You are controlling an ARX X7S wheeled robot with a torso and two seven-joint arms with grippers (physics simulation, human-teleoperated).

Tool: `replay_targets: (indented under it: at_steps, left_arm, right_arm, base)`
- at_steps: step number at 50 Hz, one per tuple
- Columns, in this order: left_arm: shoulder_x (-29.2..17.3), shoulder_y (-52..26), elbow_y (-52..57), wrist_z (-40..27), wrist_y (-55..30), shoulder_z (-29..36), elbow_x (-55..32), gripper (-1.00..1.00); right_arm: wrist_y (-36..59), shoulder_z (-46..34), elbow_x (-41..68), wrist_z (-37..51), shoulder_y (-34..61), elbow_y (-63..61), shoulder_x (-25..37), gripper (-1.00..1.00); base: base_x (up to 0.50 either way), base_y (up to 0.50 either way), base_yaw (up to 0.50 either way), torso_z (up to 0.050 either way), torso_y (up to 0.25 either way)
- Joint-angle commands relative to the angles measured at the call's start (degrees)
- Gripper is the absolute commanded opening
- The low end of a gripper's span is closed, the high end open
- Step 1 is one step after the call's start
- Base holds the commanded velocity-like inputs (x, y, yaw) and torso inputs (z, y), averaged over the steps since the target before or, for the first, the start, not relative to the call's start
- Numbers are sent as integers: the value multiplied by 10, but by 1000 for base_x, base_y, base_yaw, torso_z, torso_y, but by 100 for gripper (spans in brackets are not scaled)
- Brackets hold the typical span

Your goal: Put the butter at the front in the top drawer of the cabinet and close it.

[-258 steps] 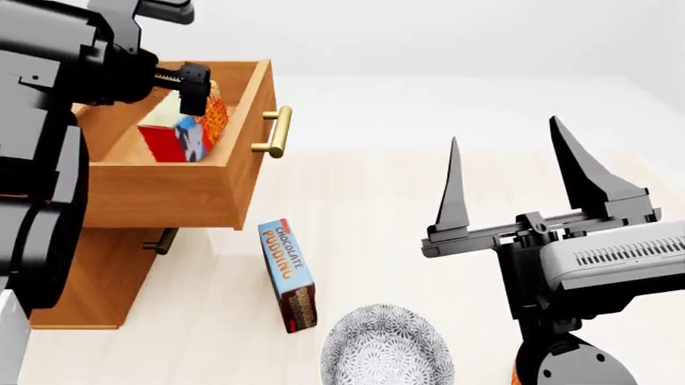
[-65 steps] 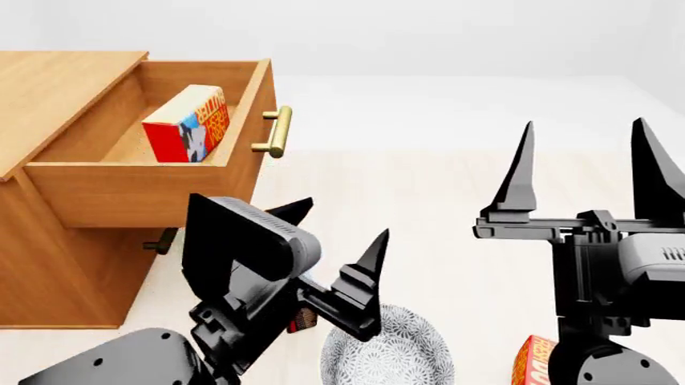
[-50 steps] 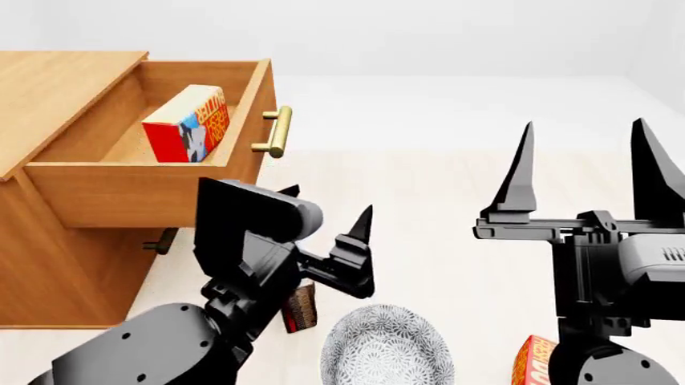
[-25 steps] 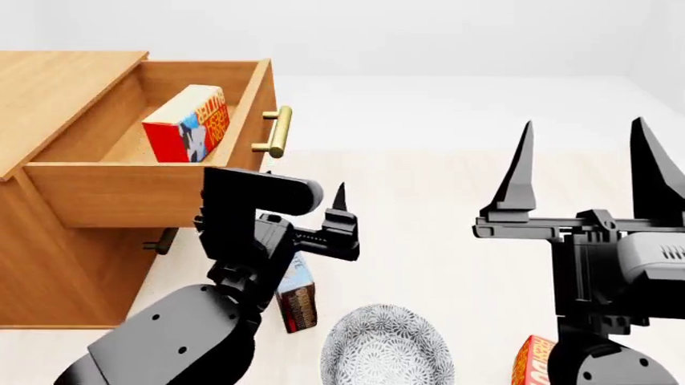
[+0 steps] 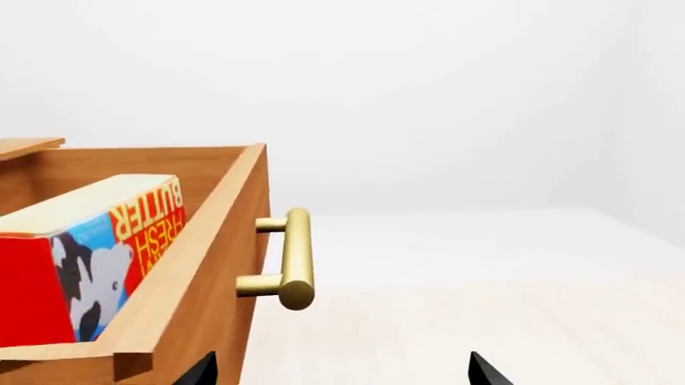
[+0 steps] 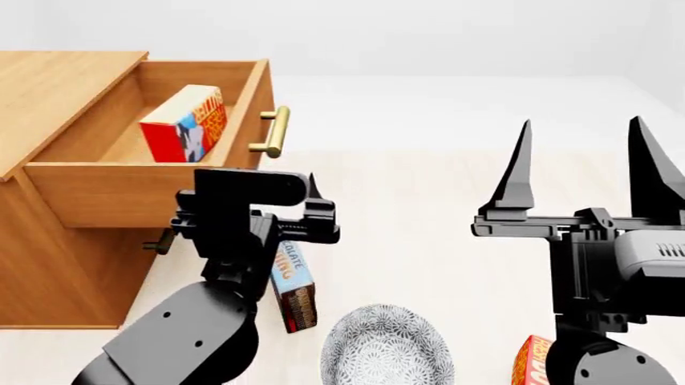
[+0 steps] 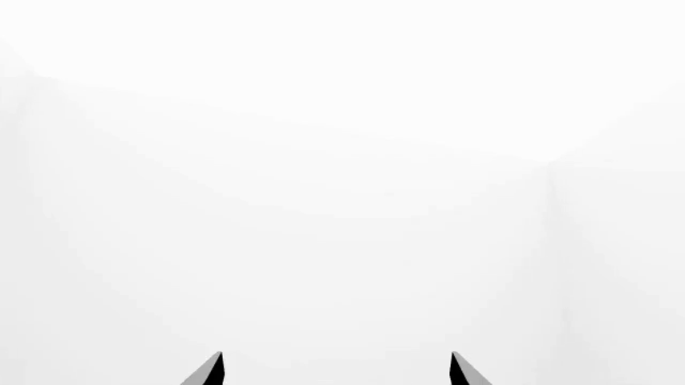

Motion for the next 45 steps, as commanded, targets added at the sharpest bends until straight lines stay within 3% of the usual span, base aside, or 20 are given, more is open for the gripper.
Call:
replay_targets:
  at_steps: [1,45]
  left_arm:
    - [0,3,-21,-23,8,-2,17,100]
    - [-1,-27,-138,-90,63,-36,69,100]
  right_arm:
    - [-1,0,1,1,-2,-2,2,100]
    - [-5,-6,5,3,-3,2,7,100]
  base:
    - [0,0,0,0,0]
    - [0,0,0,0,0]
